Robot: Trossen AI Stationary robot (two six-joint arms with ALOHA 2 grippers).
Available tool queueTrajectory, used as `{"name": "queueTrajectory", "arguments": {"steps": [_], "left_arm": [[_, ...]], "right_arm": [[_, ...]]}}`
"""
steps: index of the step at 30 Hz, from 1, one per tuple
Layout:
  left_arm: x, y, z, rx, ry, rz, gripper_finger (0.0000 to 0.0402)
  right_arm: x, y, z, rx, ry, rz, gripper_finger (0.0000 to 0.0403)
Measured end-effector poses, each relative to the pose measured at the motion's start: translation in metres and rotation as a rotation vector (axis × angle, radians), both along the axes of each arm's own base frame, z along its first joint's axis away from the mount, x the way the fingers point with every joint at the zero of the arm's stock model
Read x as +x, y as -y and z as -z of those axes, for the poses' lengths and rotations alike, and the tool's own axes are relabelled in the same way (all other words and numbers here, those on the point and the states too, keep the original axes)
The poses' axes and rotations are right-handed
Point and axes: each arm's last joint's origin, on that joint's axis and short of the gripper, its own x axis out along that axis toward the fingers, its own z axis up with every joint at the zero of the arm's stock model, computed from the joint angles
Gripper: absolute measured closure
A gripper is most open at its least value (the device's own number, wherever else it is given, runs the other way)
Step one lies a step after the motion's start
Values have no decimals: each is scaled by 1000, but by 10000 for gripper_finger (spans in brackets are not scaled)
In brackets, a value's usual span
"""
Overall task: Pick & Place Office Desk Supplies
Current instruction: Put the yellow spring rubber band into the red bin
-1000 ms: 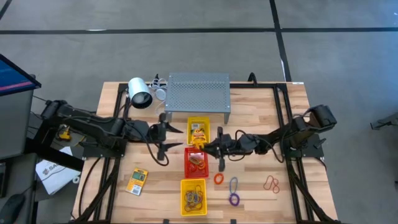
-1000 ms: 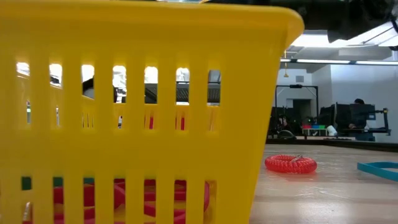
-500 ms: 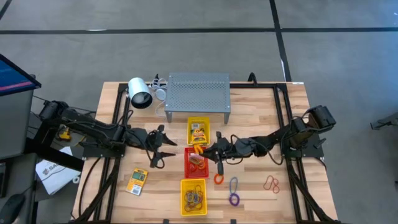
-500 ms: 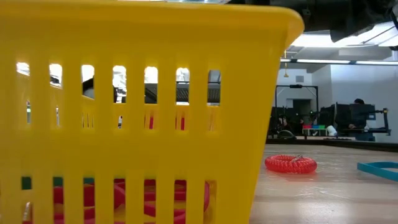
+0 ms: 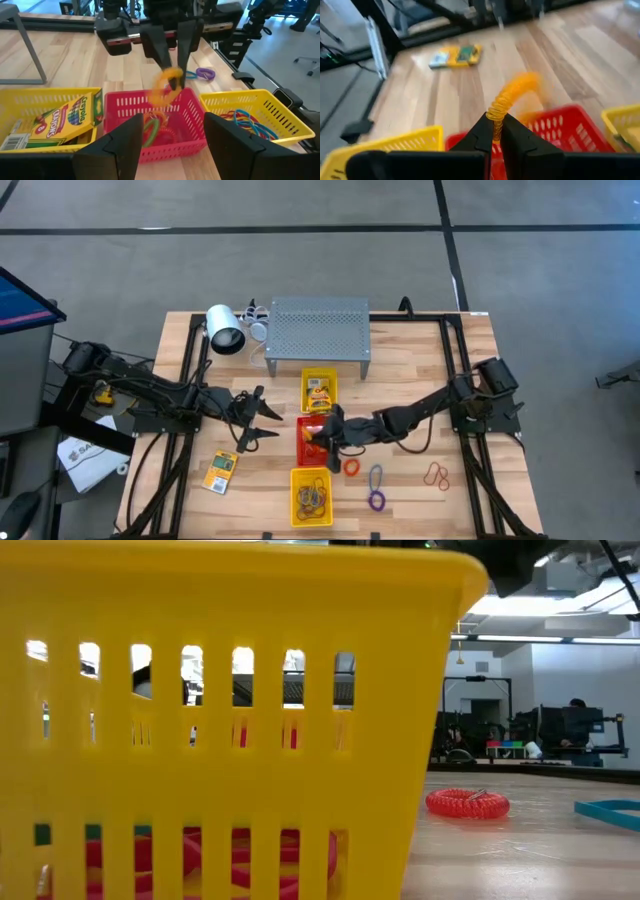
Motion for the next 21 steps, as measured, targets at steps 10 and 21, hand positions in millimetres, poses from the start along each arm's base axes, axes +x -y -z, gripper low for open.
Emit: {"name": "queueTrajectory", "arguments": {"steps": [10, 21], "left_arm": [[0, 1, 0, -10, -1, 18, 197], [0, 1, 0, -11, 2, 19, 197]], "right_arm": [[12, -7, 5, 17, -183, -19, 386], [23, -6, 17, 31, -313, -34, 385]]}}
